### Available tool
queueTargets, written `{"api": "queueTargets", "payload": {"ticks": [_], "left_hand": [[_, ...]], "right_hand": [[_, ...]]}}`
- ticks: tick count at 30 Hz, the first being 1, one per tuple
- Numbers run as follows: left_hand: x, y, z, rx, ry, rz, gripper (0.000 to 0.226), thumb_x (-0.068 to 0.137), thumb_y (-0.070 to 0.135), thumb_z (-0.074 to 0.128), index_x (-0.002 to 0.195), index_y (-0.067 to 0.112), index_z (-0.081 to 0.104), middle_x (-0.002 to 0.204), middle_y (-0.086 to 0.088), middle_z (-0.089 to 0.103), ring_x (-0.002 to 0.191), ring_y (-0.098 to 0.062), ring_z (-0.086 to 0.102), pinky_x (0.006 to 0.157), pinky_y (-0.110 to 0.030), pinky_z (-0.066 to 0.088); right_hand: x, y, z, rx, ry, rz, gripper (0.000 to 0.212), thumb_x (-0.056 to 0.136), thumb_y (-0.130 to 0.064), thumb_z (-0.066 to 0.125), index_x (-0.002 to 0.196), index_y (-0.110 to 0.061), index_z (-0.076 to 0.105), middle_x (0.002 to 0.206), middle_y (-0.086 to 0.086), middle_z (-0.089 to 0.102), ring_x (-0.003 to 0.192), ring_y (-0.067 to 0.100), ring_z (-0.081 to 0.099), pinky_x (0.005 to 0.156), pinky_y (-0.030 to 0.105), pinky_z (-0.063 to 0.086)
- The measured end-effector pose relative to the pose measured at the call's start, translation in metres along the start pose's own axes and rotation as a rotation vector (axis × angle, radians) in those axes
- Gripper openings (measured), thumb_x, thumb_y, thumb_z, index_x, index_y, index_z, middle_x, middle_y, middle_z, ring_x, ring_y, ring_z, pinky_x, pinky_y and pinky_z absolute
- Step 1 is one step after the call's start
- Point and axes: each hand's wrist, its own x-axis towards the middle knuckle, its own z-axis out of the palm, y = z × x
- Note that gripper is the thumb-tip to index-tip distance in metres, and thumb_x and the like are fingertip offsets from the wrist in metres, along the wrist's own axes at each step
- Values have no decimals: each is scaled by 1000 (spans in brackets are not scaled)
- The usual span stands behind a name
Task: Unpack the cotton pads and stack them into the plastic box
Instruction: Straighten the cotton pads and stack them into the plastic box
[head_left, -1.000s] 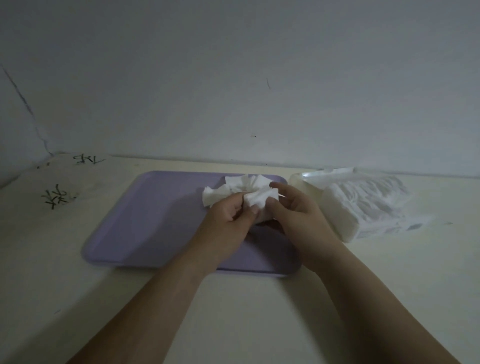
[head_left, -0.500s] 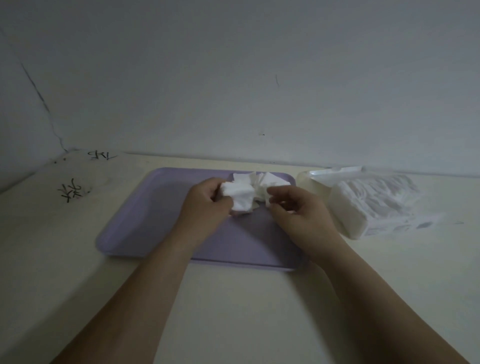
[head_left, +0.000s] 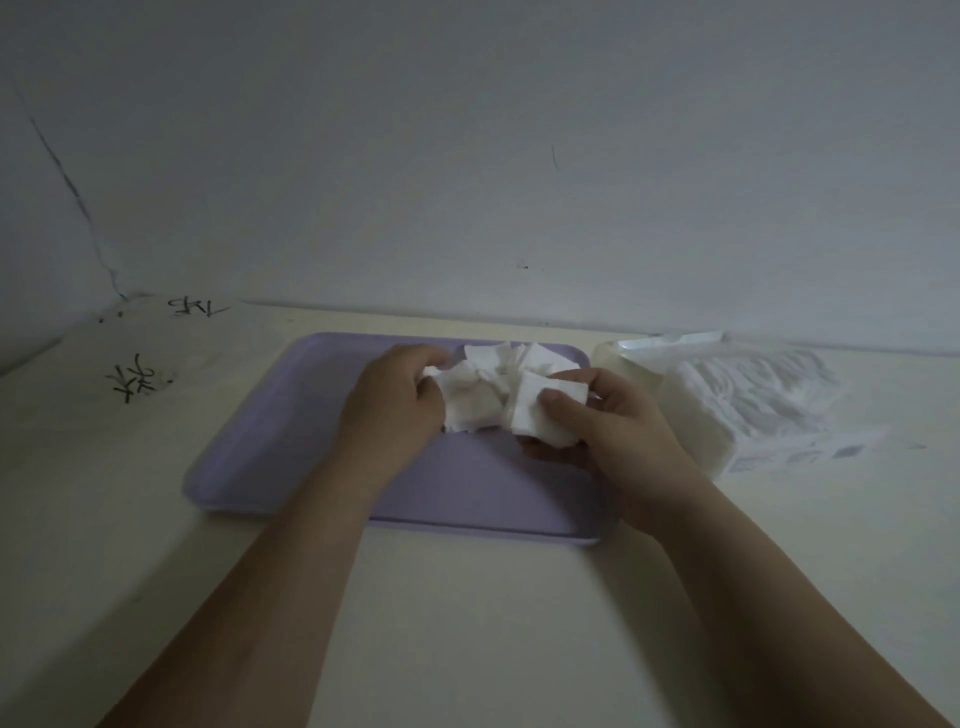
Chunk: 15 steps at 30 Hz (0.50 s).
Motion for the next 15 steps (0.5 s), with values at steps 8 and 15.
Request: {"api": "queueTargets", "payload": {"ticks": [8, 15], "left_hand": [[7, -11, 9, 220, -130, 9, 36, 98, 35, 49, 76, 10, 62, 88, -6, 64, 77, -22, 59, 70, -41, 51], [3, -11, 8, 22, -106, -20, 21, 99, 35, 66, 79, 27, 62, 77, 13, 64, 70, -9, 59, 61, -20, 42]], "right_hand": [[2, 5, 3, -215, -6, -65, 15, 106, -15, 61, 117, -15, 70, 91, 17, 74, 61, 31, 66, 56, 37, 57], [-1, 6, 5, -320, 92, -138, 15, 105, -15, 60, 115, -22, 70, 68, 6, 68, 51, 23, 63, 49, 33, 53]]}}
